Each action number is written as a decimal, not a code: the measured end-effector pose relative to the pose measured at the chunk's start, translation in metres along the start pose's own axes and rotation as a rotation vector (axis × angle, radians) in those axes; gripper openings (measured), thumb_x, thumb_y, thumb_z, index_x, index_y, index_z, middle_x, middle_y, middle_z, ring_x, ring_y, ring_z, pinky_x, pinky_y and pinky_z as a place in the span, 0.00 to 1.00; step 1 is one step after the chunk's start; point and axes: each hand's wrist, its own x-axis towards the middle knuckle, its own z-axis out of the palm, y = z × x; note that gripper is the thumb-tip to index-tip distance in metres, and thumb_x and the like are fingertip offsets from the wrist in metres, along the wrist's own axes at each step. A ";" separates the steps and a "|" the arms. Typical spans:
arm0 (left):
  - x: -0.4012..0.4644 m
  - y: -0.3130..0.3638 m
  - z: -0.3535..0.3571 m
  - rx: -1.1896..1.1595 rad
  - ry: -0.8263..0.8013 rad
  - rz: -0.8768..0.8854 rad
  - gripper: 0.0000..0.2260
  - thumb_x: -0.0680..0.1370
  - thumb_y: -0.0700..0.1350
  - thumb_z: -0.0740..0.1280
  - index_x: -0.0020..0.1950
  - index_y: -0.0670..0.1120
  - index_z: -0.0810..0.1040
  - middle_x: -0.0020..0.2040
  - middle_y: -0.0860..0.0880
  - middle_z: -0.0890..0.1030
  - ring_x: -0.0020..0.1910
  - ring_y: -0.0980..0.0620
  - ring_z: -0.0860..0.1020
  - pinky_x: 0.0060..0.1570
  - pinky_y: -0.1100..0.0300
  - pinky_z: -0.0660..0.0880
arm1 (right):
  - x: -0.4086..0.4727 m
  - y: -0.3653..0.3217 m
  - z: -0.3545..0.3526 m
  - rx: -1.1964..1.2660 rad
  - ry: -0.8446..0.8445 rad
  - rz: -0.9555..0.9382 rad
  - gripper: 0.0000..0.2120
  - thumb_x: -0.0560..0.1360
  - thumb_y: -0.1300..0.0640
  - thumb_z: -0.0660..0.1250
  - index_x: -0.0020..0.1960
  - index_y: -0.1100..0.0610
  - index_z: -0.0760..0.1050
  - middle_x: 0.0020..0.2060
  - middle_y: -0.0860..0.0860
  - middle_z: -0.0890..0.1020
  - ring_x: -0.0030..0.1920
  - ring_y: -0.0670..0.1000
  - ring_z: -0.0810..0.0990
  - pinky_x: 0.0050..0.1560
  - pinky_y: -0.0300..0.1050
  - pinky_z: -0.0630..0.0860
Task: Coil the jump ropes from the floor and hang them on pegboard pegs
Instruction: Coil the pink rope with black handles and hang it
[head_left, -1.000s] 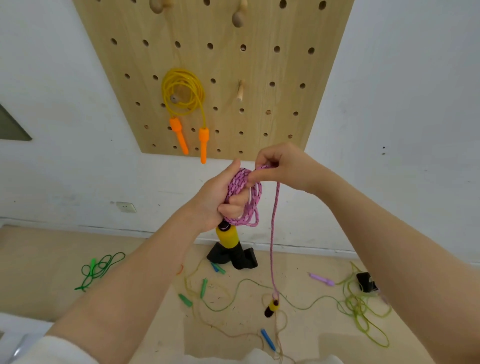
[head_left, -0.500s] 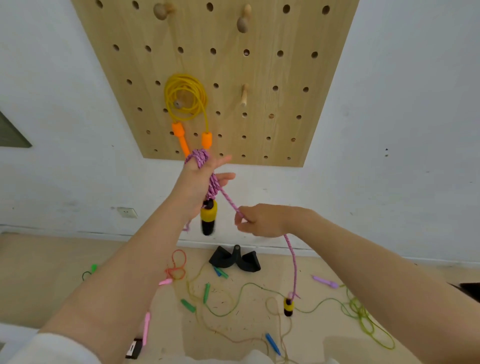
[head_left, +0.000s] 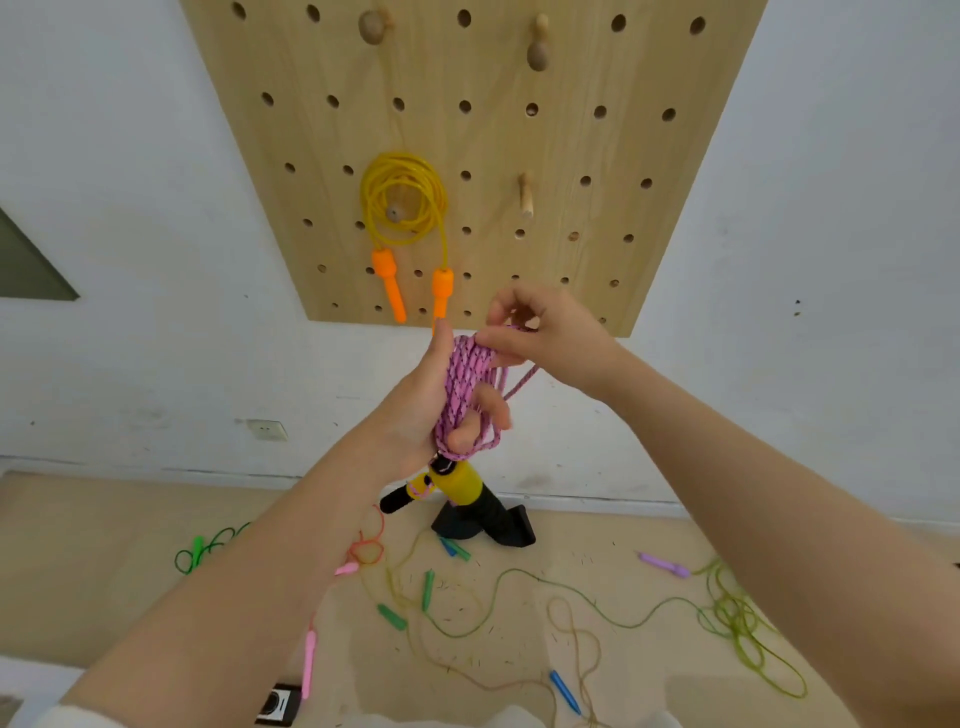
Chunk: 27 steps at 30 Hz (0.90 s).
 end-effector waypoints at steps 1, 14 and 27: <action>-0.002 0.004 -0.001 -0.032 0.000 0.008 0.32 0.77 0.64 0.39 0.46 0.44 0.76 0.22 0.48 0.73 0.15 0.56 0.58 0.20 0.67 0.56 | 0.001 0.000 0.003 0.031 0.002 0.036 0.08 0.74 0.56 0.69 0.51 0.56 0.75 0.45 0.47 0.77 0.42 0.44 0.76 0.49 0.40 0.75; -0.004 0.010 -0.018 -0.234 0.177 0.105 0.30 0.76 0.64 0.52 0.19 0.47 0.67 0.23 0.49 0.69 0.28 0.52 0.71 0.42 0.58 0.69 | -0.010 0.015 0.020 0.053 -0.200 0.169 0.10 0.74 0.65 0.64 0.37 0.55 0.72 0.31 0.50 0.71 0.32 0.46 0.69 0.37 0.39 0.65; 0.007 -0.004 0.024 -0.445 -0.188 0.339 0.15 0.68 0.51 0.71 0.50 0.45 0.84 0.48 0.52 0.84 0.18 0.62 0.64 0.24 0.72 0.64 | -0.021 0.029 0.004 0.397 -0.257 0.355 0.03 0.71 0.56 0.67 0.44 0.51 0.79 0.39 0.56 0.77 0.40 0.54 0.73 0.45 0.51 0.70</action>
